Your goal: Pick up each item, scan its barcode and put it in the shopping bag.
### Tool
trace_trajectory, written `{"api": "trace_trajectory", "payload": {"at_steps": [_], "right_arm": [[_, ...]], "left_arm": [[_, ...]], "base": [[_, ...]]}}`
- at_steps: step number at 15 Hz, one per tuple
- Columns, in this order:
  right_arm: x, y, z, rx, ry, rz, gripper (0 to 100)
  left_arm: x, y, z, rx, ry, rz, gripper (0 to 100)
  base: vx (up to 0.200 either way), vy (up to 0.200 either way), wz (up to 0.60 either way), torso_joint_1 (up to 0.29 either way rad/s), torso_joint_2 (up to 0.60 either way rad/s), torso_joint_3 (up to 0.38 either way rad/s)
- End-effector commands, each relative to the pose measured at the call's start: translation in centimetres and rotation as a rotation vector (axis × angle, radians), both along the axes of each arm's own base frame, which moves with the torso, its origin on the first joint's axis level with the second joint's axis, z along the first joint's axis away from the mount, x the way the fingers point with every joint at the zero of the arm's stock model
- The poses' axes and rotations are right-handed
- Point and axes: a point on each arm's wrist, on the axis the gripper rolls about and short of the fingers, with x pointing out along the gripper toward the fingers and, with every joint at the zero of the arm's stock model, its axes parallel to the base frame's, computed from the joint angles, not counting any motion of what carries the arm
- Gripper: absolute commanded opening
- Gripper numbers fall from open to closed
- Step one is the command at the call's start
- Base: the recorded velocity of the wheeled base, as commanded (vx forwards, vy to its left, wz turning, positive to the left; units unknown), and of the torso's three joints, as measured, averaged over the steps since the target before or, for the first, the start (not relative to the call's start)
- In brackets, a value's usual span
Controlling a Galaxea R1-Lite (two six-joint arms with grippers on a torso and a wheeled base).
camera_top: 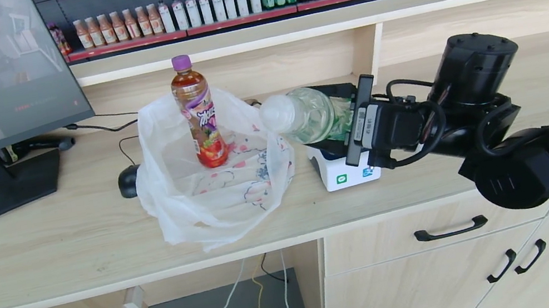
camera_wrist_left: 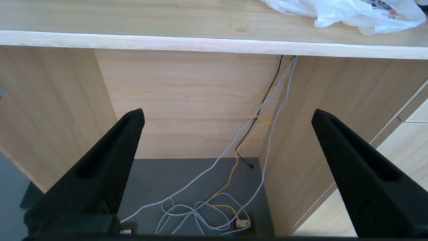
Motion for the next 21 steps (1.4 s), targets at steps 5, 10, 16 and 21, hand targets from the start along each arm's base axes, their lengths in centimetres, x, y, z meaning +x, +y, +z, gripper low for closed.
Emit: {"api": "trace_trajectory", "payload": {"at_steps": [5,10,16,21], "right_arm": [[0.1,0.1,-0.2,-0.003,0.002,-0.001,0],[0.1,0.1,-0.2,-0.004,0.006,-0.001,0],[0.1,0.1,0.0,-0.001,0.002,-0.001,0],[-0.7,0.1,1.0,0.014,0.018,0.008,0]], "left_arm": [[0.0,0.0,0.0,0.000,-0.001,0.000,100],[0.0,0.0,0.0,0.000,-0.001,0.001,100],[0.0,0.0,0.0,0.000,-0.001,0.001,100],[0.0,0.0,0.0,0.000,-0.001,0.001,100]], "base": [[0.000,0.000,0.00,0.000,0.00,0.000],[0.000,0.000,0.00,0.000,0.00,0.000],[0.000,0.000,0.00,0.000,0.00,0.000],[0.000,0.000,0.00,0.000,0.00,0.000]]}}
